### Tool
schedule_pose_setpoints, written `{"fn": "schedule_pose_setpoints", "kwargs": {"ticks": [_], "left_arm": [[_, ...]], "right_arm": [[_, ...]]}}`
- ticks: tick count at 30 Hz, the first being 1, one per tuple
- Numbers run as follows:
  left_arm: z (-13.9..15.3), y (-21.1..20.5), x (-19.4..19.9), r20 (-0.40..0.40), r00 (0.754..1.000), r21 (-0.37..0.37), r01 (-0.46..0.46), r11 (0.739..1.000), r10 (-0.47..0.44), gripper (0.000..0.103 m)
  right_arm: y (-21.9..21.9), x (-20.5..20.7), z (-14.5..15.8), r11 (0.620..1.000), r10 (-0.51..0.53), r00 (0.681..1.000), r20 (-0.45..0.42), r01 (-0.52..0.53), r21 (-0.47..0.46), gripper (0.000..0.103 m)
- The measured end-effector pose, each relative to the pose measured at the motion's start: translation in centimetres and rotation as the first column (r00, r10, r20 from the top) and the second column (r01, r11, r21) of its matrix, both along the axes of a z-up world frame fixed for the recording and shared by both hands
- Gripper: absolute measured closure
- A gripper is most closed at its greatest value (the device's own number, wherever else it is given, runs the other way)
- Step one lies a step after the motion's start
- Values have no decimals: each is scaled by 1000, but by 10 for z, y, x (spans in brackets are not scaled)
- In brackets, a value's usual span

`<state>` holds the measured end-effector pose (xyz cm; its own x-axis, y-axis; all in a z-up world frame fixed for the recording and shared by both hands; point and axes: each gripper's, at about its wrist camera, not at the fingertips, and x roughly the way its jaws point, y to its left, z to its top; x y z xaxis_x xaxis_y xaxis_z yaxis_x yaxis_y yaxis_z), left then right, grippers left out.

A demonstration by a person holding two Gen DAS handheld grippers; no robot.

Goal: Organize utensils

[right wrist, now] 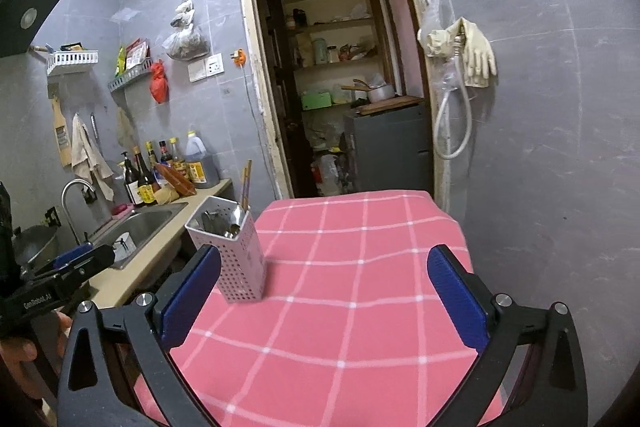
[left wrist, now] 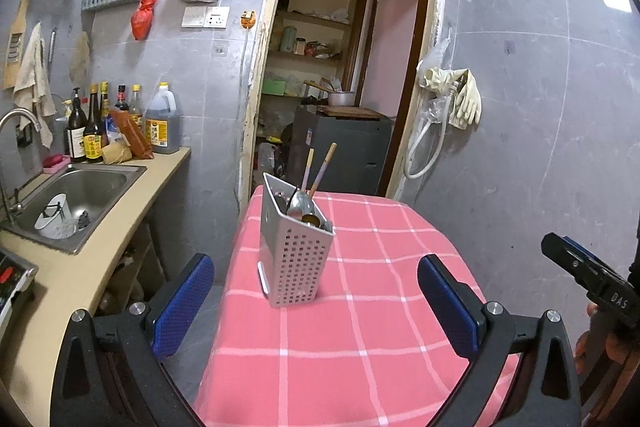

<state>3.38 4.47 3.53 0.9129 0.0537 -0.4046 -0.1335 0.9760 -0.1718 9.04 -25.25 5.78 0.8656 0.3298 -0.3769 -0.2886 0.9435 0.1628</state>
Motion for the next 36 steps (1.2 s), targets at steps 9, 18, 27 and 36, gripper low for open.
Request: {"fn": "schedule_pose_setpoints", "kwargs": {"ticks": [9, 18, 27, 36], "left_arm": [[-1, -23, -33, 37, 998, 29, -48, 998, 47, 1], [-15, -44, -48, 14, 999, 54, -34, 998, 33, 1], [-16, -45, -47, 4, 998, 42, -57, 997, 57, 1], [-17, -47, -44, -2, 998, 43, -55, 998, 55, 1]], "right_arm": [[-22, -36, -1, 999, -27, 999, 31, 28, -34, 2], [-30, -39, -10, 999, -7, 1000, -5, 7, -42, 2], [-29, -34, -17, 999, 27, 1000, -16, -27, -45, 2], [-27, -35, -17, 999, 23, 1000, -19, -24, -43, 2]]}}
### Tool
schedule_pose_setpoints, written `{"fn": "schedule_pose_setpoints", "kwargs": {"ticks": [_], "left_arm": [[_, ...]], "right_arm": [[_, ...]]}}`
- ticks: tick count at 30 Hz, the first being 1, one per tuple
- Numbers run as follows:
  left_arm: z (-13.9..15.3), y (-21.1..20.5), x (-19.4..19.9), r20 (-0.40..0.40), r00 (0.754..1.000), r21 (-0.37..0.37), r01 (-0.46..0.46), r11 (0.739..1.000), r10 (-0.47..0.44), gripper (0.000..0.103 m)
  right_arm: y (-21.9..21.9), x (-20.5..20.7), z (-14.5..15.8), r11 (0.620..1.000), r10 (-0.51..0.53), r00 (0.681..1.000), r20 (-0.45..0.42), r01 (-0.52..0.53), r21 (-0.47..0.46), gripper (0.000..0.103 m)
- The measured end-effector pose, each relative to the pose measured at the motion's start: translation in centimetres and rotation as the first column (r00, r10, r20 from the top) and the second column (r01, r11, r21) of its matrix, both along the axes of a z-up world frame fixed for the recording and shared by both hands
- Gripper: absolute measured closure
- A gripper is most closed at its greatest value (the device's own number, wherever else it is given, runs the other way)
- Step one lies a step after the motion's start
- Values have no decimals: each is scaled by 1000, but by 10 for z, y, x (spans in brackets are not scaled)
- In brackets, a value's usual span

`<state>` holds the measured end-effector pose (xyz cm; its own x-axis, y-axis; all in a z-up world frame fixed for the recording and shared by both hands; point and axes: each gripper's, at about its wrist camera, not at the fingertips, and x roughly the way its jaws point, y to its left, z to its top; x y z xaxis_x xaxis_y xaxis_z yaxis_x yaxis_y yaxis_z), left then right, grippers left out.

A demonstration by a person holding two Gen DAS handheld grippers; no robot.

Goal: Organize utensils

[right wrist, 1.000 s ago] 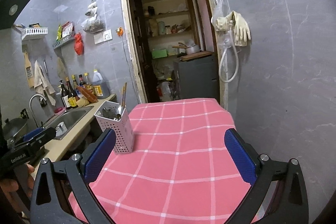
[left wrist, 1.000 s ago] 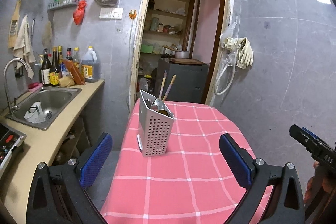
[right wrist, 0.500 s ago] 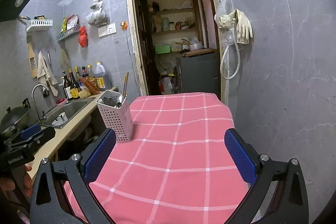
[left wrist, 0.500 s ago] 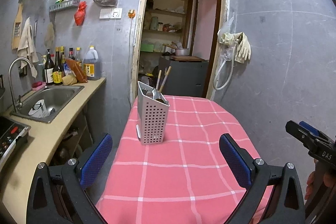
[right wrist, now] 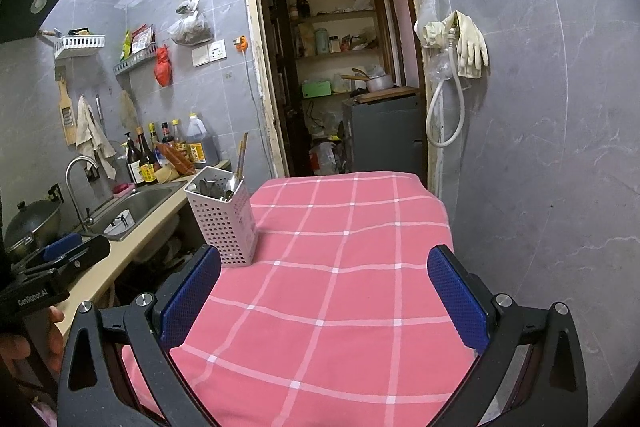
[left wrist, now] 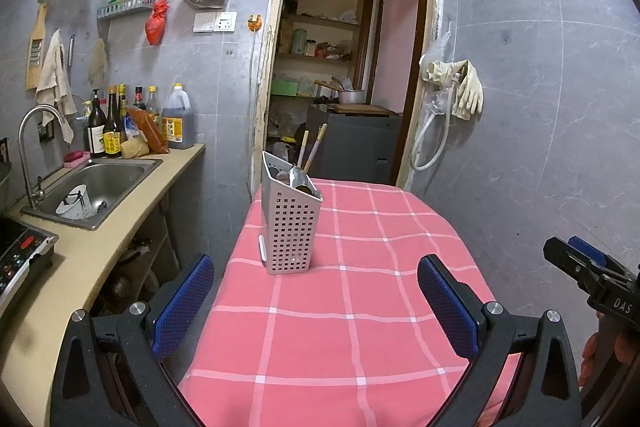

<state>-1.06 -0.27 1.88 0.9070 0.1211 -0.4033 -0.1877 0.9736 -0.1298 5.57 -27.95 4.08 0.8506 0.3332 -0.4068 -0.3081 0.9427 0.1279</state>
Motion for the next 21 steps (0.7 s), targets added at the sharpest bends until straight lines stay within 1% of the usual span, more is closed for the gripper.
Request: {"fn": "schedule_pose_setpoints", "kwargs": {"ticks": [21], "left_arm": [[-3, 0, 4, -12, 1000, -6, 3, 1000, -3, 1]], "right_arm": [[2, 7, -4, 1000, 8, 1000, -20, -8, -3, 2]]}}
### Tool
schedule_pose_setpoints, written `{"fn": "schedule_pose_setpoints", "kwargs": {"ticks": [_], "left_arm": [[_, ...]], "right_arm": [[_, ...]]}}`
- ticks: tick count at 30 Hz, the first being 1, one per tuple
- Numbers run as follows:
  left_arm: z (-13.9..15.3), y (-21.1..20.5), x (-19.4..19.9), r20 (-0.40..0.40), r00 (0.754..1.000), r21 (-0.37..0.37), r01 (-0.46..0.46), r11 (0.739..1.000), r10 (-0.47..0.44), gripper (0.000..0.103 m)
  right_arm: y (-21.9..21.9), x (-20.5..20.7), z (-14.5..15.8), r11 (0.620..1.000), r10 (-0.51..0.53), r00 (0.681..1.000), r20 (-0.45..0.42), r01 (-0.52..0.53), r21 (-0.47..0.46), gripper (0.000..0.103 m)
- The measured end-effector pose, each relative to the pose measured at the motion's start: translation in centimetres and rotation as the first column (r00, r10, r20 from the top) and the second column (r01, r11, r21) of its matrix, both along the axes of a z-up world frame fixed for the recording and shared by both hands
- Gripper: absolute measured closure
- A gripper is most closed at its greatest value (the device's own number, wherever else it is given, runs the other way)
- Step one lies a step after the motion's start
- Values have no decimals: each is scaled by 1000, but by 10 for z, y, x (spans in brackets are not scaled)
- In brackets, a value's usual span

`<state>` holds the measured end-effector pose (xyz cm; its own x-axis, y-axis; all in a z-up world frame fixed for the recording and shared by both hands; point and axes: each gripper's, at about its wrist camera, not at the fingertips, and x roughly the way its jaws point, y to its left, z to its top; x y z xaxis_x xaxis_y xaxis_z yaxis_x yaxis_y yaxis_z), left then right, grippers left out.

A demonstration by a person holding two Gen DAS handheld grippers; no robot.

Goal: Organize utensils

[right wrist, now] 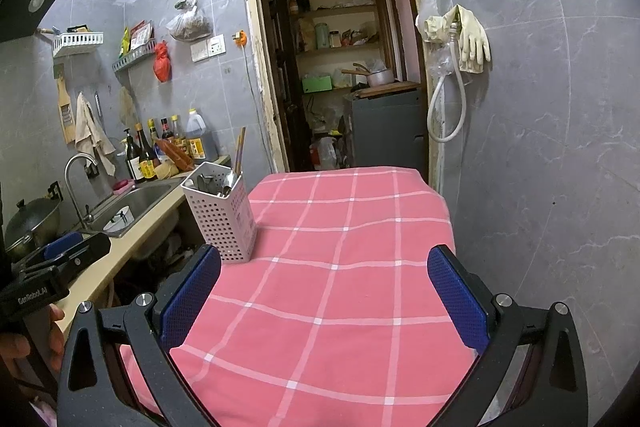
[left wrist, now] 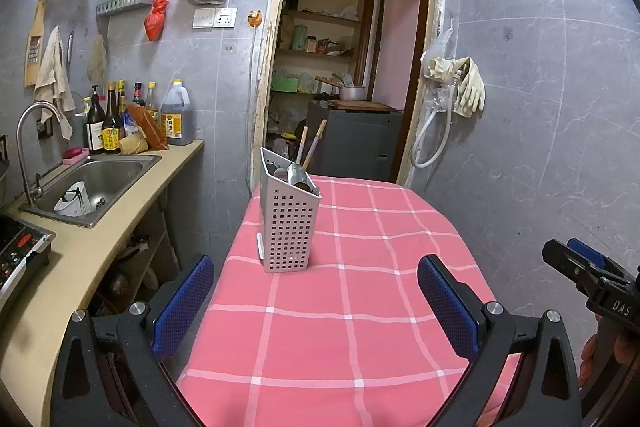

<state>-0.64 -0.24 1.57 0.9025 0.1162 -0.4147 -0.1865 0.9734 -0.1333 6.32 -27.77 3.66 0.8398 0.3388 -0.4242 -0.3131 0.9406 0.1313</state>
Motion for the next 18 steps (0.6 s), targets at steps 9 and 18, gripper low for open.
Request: {"fn": "schedule_pose_setpoints", "kwargs": {"ticks": [9, 18], "left_arm": [[0, 1, 0, -1, 1000, -1, 0, 1000, 0, 1], [0, 2, 1, -2, 1000, -2, 1, 1000, -1, 1]], "right_arm": [[1, -1, 0, 1000, -1, 1000, 1, 1, 0, 2], [2, -1, -1, 1000, -1, 1000, -1, 1, -1, 2]]}}
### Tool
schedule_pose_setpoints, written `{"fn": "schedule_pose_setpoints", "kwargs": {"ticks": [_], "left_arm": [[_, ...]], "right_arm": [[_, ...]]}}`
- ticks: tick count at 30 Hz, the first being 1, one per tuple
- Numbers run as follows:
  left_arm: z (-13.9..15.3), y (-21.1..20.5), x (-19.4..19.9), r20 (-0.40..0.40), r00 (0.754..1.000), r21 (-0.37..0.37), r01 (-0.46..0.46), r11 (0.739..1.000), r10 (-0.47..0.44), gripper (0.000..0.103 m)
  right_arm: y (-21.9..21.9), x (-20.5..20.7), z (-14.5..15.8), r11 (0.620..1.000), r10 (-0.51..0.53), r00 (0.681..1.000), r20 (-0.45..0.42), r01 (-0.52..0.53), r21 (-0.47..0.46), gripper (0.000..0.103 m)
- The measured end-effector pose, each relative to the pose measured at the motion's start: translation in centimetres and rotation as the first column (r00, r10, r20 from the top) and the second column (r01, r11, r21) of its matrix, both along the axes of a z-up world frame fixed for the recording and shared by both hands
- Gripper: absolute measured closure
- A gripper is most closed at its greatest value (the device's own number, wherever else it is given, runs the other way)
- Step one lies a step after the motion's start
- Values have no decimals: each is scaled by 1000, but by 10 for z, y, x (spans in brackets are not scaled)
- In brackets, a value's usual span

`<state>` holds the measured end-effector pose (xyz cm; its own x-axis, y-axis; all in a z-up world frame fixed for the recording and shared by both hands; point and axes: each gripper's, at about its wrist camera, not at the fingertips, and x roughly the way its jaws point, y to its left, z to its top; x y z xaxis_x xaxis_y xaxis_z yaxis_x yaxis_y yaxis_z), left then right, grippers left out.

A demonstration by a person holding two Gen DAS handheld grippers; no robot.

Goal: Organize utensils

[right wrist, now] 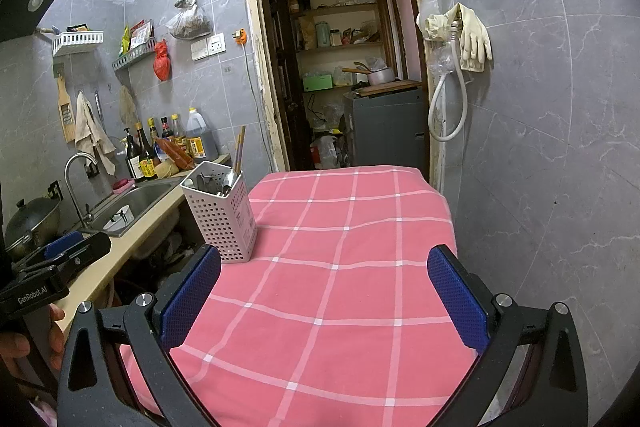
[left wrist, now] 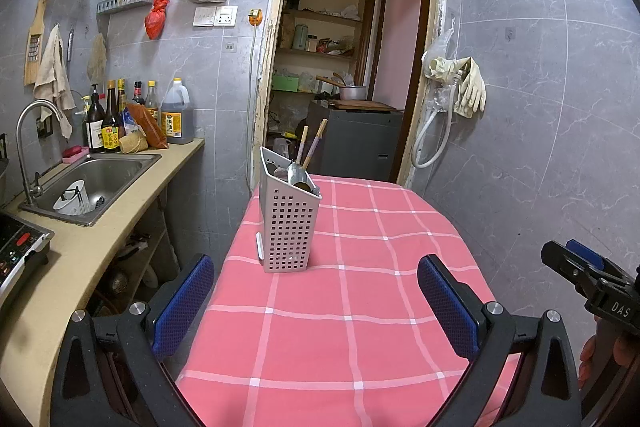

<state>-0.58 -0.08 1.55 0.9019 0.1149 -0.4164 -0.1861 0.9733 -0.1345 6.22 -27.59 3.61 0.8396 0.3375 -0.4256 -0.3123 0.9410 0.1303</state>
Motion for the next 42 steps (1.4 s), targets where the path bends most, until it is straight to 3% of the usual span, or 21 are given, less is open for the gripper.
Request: {"fn": "schedule_pose_setpoints", "kwargs": {"ticks": [42], "left_arm": [[-1, 3, 0, 1, 1000, -3, 0, 1000, 0, 1]], "right_arm": [[0, 1, 1, 1000, 0, 1000, -1, 0, 0, 2]]}}
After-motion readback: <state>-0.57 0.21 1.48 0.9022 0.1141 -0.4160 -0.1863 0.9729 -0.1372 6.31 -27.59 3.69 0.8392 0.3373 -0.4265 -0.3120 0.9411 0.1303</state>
